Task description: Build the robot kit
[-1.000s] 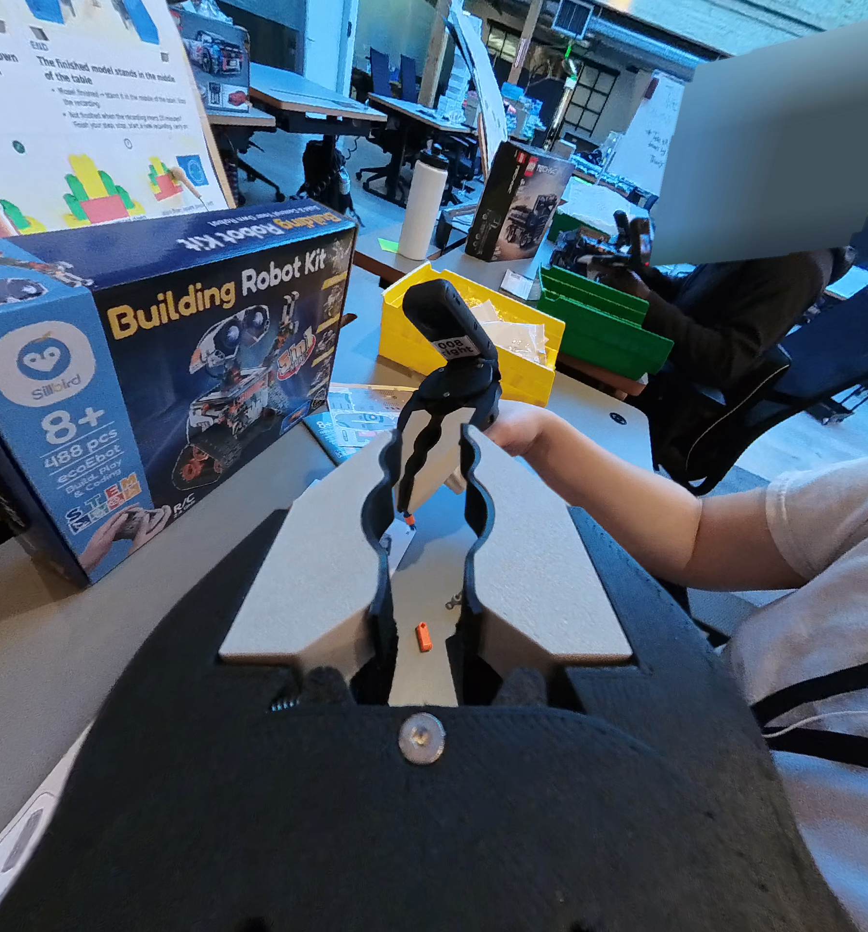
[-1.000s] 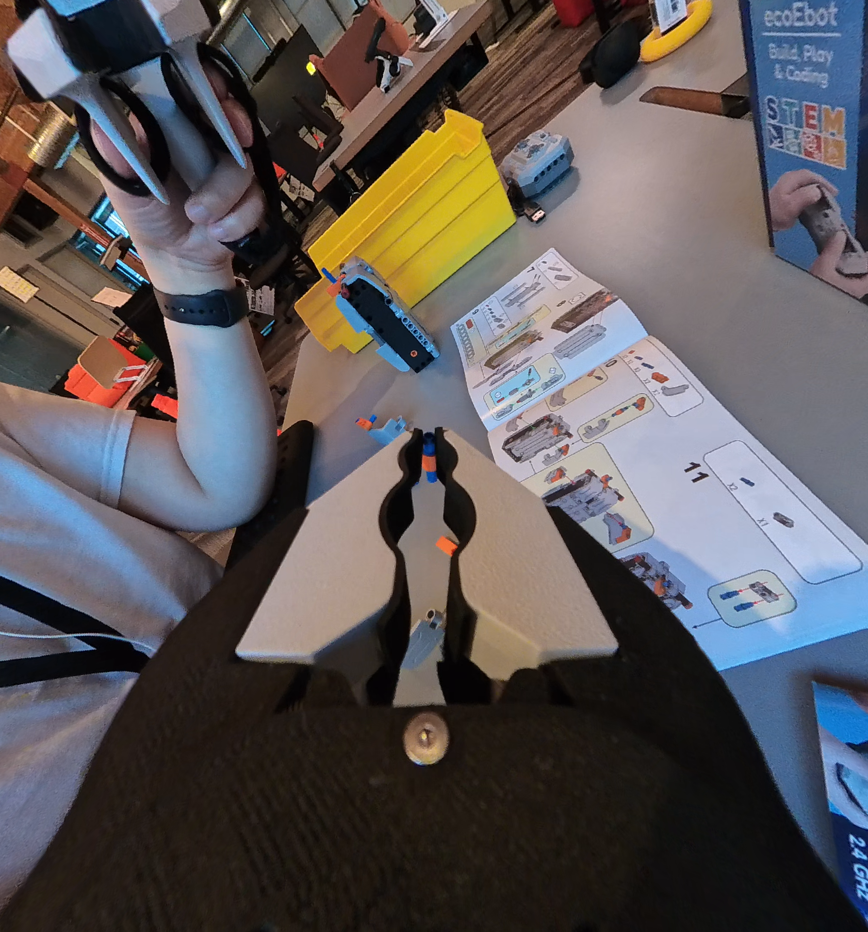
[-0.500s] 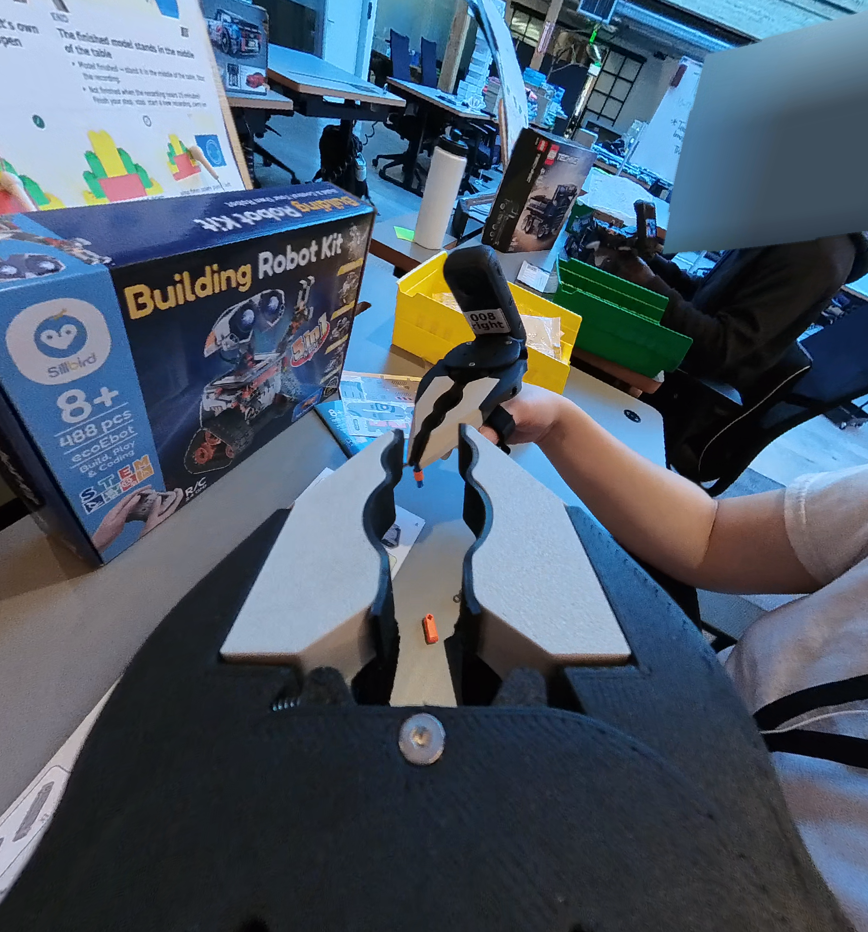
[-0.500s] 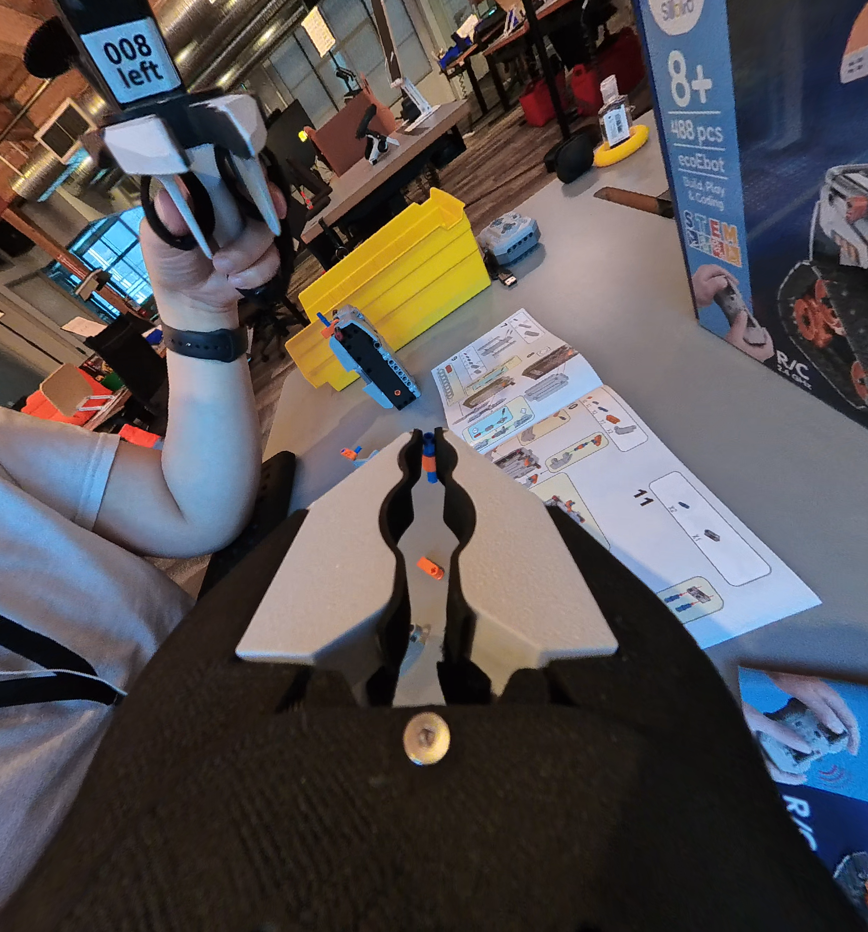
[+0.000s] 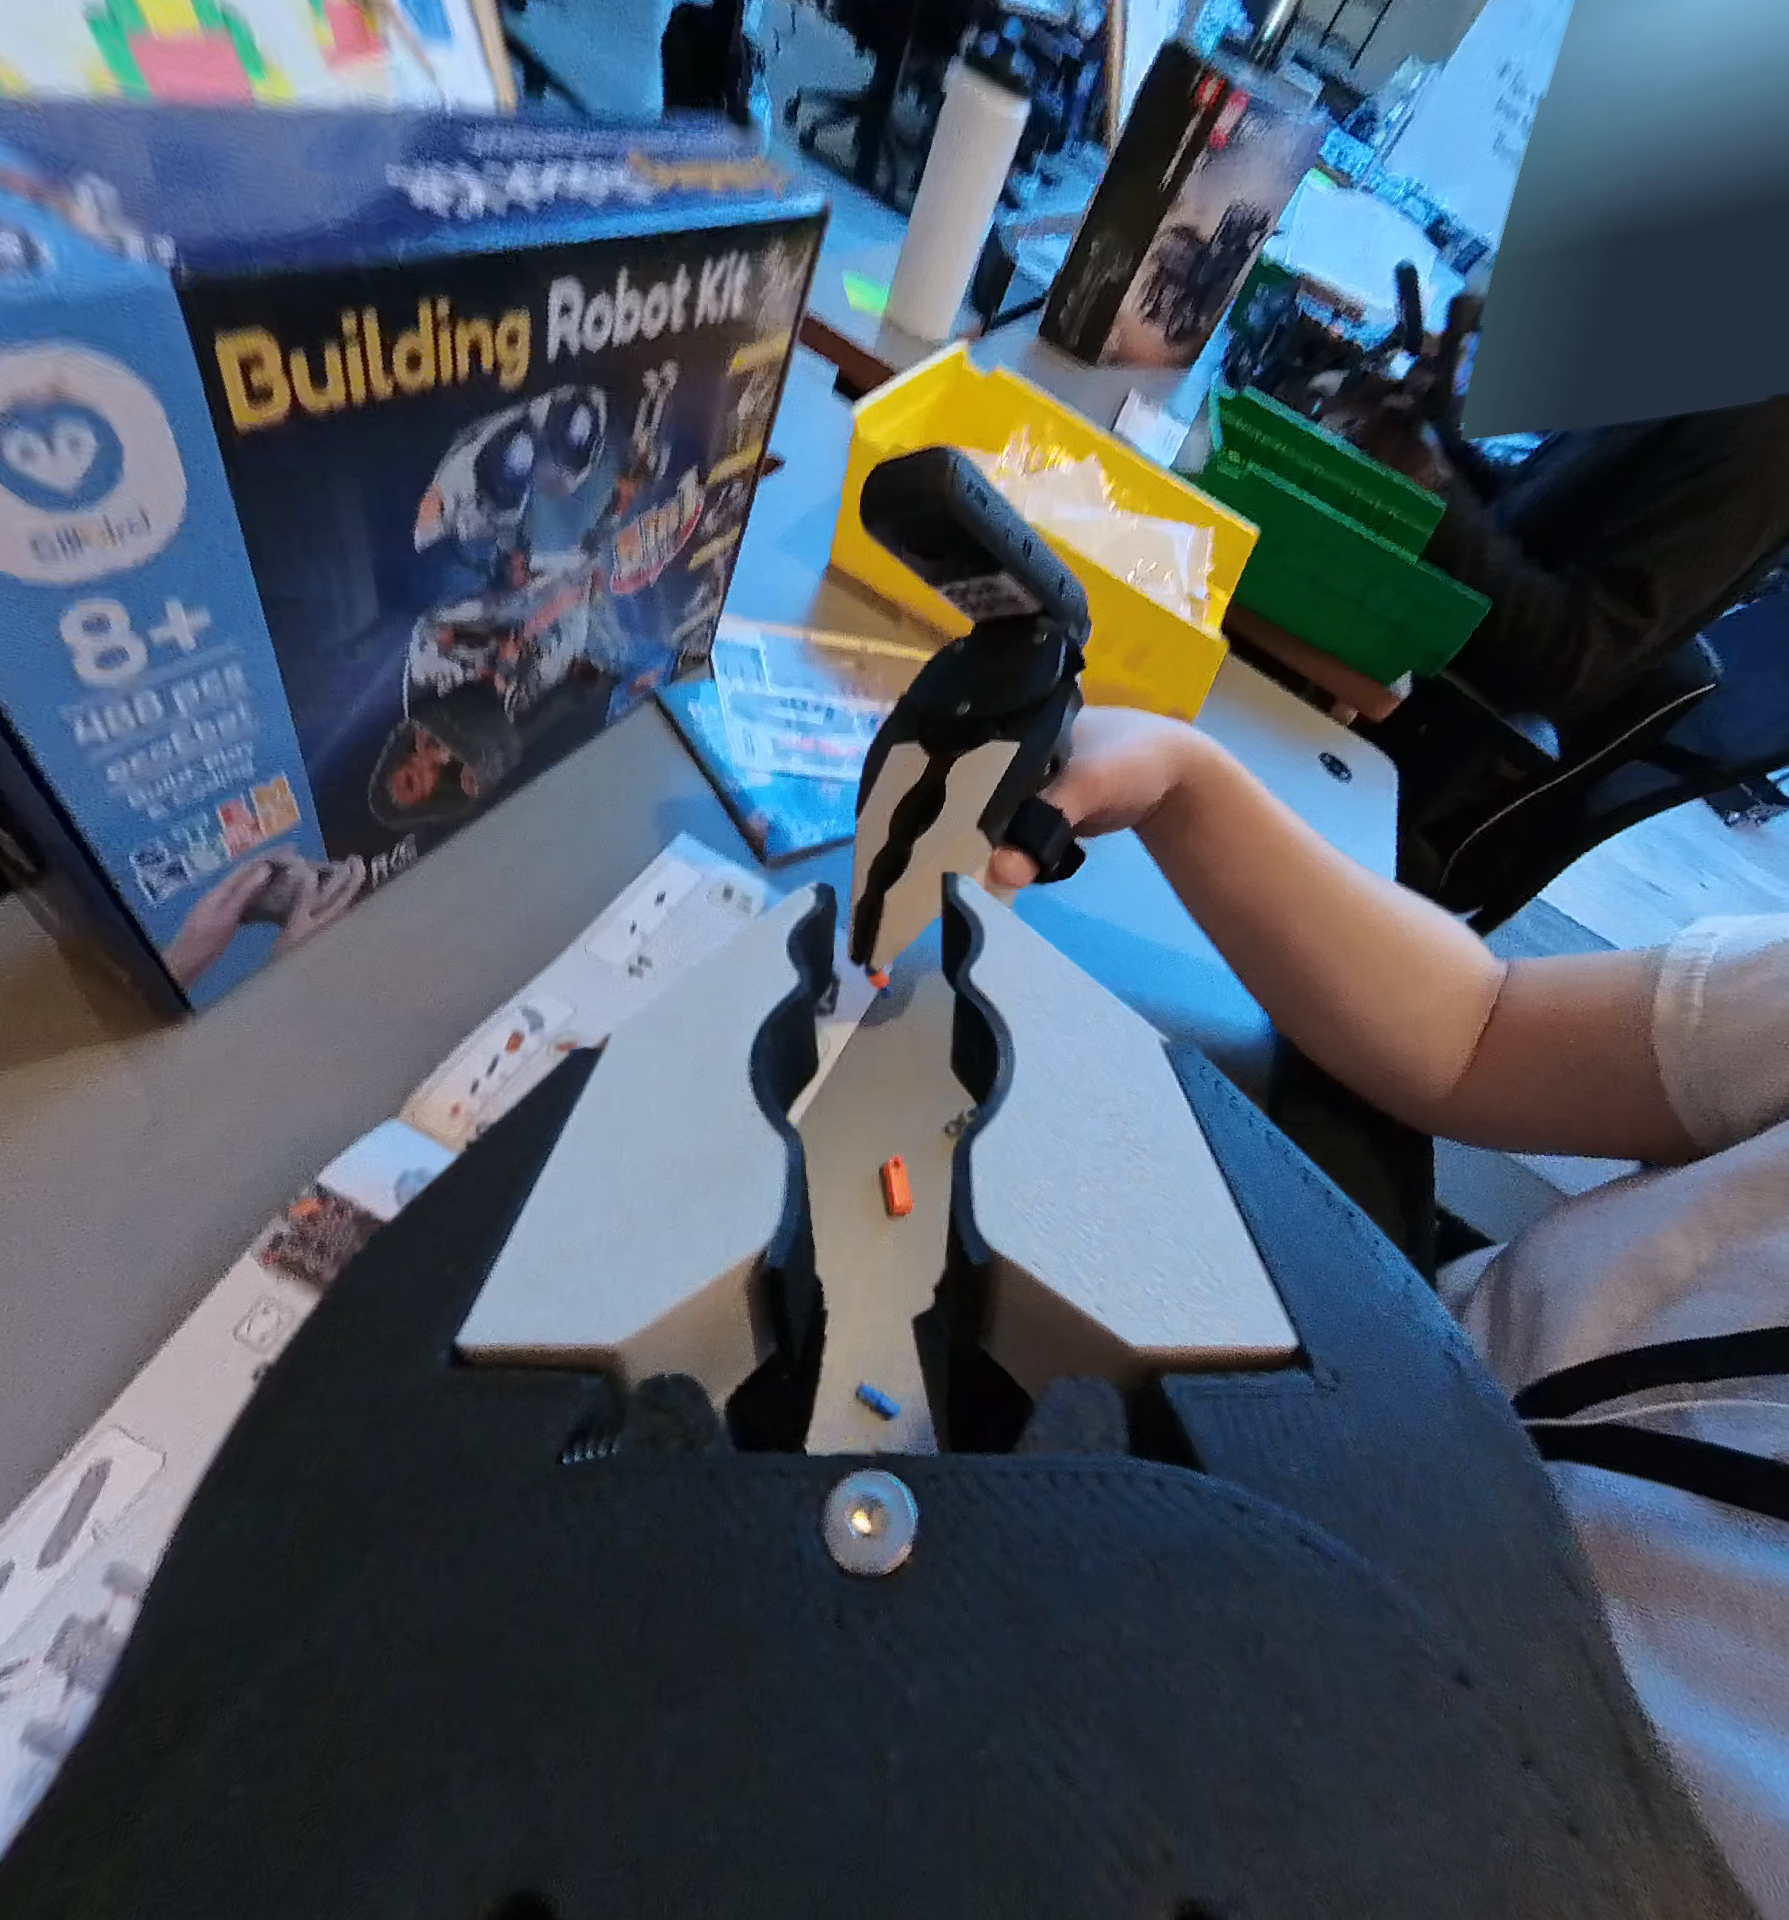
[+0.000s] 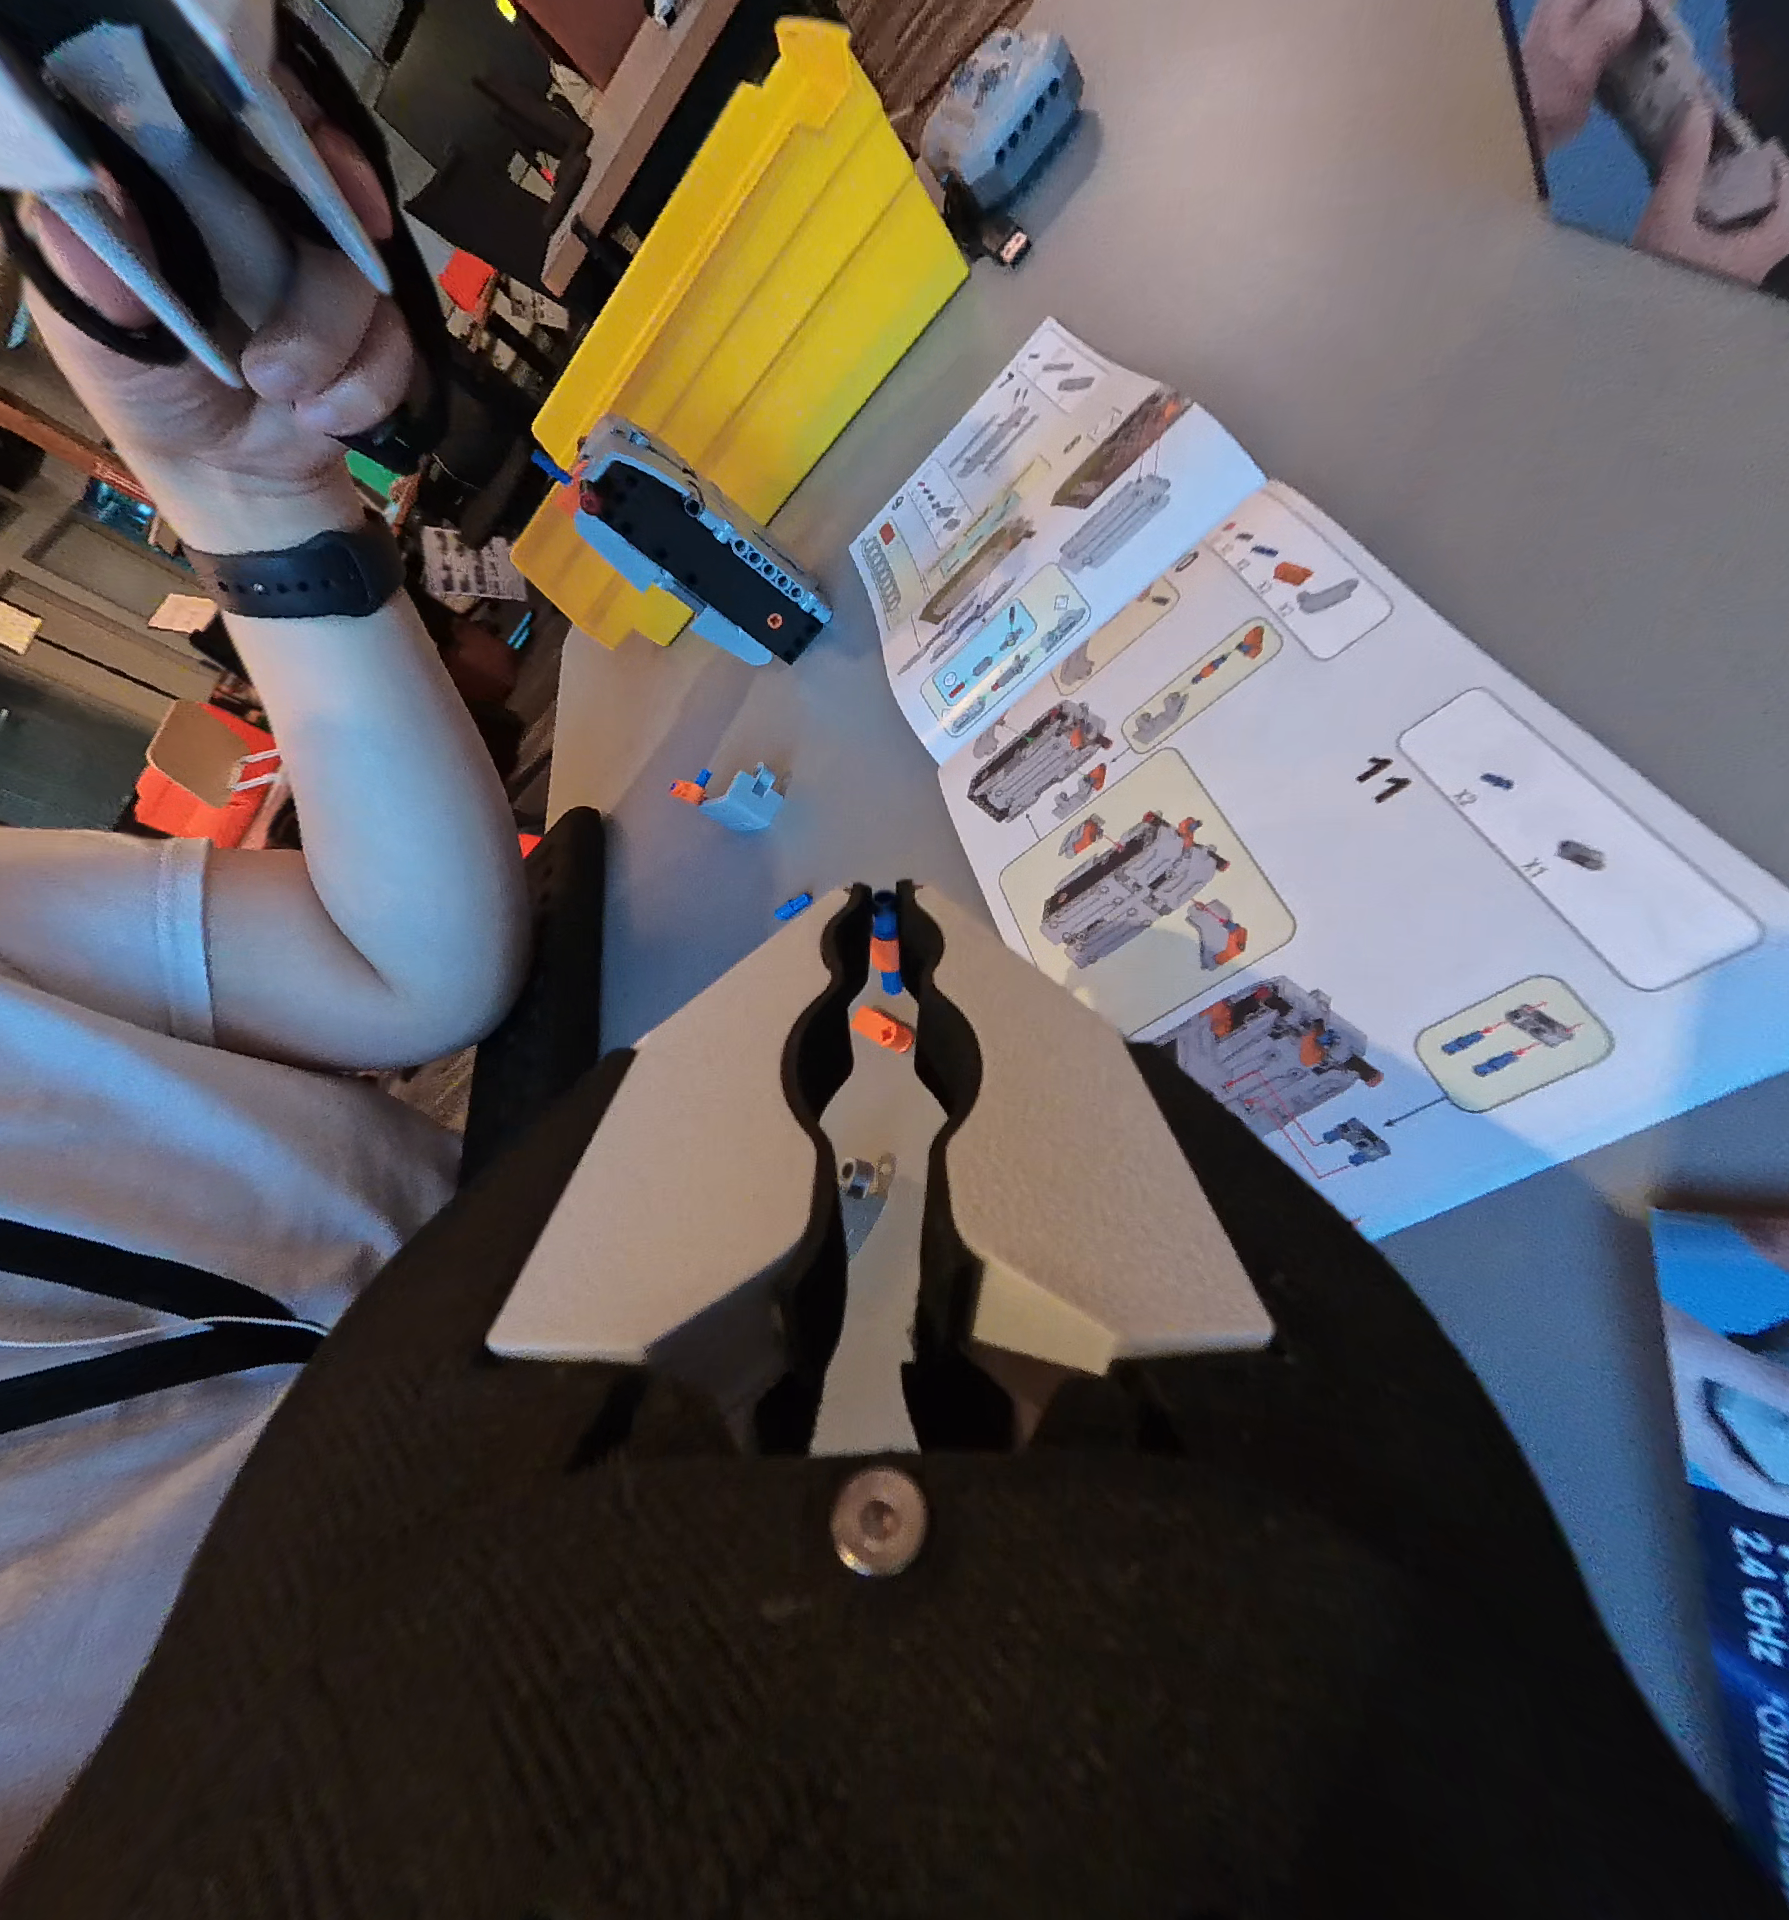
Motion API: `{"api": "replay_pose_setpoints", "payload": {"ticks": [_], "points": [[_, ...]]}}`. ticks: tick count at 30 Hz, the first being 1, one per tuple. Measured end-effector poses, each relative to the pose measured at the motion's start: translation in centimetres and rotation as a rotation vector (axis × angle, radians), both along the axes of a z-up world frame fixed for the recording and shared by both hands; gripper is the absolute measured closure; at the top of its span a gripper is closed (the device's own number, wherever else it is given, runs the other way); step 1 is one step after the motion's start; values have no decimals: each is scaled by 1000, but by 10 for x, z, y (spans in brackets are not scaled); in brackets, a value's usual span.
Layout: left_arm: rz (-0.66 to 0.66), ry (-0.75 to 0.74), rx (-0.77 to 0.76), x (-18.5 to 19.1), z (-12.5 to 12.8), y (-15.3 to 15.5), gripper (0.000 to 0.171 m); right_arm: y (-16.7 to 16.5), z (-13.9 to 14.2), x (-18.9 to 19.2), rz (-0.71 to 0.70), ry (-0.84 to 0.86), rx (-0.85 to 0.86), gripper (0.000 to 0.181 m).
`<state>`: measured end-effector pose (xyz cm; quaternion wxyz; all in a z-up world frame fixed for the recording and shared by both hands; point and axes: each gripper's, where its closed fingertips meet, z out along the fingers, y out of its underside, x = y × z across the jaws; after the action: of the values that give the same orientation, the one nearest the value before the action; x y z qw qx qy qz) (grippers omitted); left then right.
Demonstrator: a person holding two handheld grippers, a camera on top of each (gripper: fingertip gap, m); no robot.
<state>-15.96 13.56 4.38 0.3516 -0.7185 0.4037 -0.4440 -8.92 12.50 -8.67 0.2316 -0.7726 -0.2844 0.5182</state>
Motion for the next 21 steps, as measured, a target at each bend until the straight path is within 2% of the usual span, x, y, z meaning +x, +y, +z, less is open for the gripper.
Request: {"api": "replay_pose_setpoints", "payload": {"ticks": [3,5,6,9,11,14,19,21], "points": [[5,41,-66,2,-16,6,154,-2,-6,-8,8,16,-59,178],[10,22,-75,6,-15,8,154,-3,-6,-14,15,46,-100,178],[19,9,-66,8,-13,10,154,-4,5,-20,22,116,-114,179],[-35,-28,-50,17,-4,0,152,5,69,-32,-21,443,-59,179],[-77,-38,-63,22,-3,-8,151,-4,87,-37,22,489,-12,179],[-80,28,-82,23,-15,-10,151,-7,67,-43,34,350,17,179],[-82,146,-115,21,-38,-11,156,-5,10,-43,19,165,-150,179],[-95,171,-128,22,-46,-11,156,-3,8,-45,16,175,-155,179]]}}
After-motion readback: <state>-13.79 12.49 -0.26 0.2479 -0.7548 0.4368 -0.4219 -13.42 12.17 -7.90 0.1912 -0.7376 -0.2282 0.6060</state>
